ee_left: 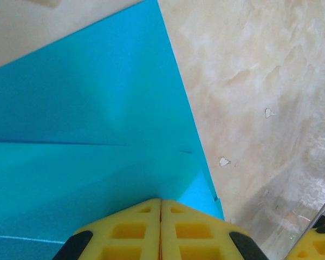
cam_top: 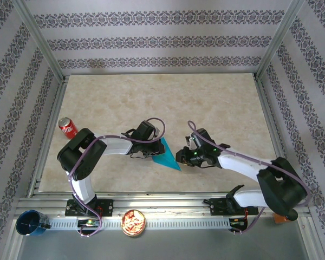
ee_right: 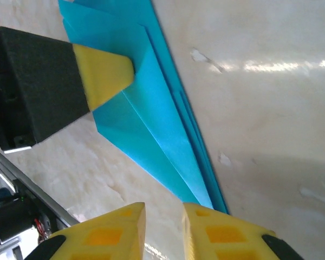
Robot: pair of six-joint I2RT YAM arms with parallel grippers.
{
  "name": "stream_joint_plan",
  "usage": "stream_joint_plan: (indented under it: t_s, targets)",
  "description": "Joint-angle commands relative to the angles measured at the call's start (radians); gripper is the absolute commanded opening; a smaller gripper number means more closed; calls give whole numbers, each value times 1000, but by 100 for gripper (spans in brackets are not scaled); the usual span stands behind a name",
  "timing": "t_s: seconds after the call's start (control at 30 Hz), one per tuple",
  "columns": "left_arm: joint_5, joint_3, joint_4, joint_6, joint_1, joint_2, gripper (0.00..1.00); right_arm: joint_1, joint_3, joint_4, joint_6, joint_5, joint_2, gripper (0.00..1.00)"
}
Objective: Fold a paper plane with a square sheet of paper (pick it up from the middle)
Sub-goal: Fourth fold the wing at the center of the table, then turn over the paper at the center of the table.
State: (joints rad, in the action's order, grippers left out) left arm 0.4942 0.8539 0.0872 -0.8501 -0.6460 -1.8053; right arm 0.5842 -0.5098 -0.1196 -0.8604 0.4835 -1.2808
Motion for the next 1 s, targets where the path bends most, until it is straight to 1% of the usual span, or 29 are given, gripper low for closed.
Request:
stream_joint_plan:
  t_s: [0.0, 0.1, 0.2, 0.47, 0.53, 0.63, 0.7, 0.77, 0.8, 0.97]
  targets:
    - [-34, -28, -24, -11, 13, -10, 8, -6, 72, -41, -99, -13, 53, 29]
    - [-24, -22, -25, -9, 20, -19, 8, -6, 97, -28, -129, -2, 79, 30]
    - [-17, -29, -9, -17, 23, -18, 8, -6, 103, -25, -137, -2, 72, 30]
    - [-4, -29, 7, -25, 29, -29, 8, -6, 88, 52, -123, 84, -34, 32]
    - [-4, -29, 10, -29, 29, -30, 8, -6, 83, 37, -119, 73, -51, 32]
    - [-2, -28, 13, -30, 29, -30, 8, -7, 89, 61, -121, 82, -68, 32]
    - [-2, -28, 13, -30, 29, -32, 8, -6, 84, 67, -120, 86, -78, 30]
    - [-2, -26, 13, -31, 28, -35, 8, -7, 84, 91, -124, 95, -77, 25]
    - [0, -26, 11, -28, 28, -35, 8, -7, 87, 104, -133, 95, -73, 24]
    - [-6, -13, -9, -15, 28, -37, 8, -20, 90, 141, -154, 102, -61, 24]
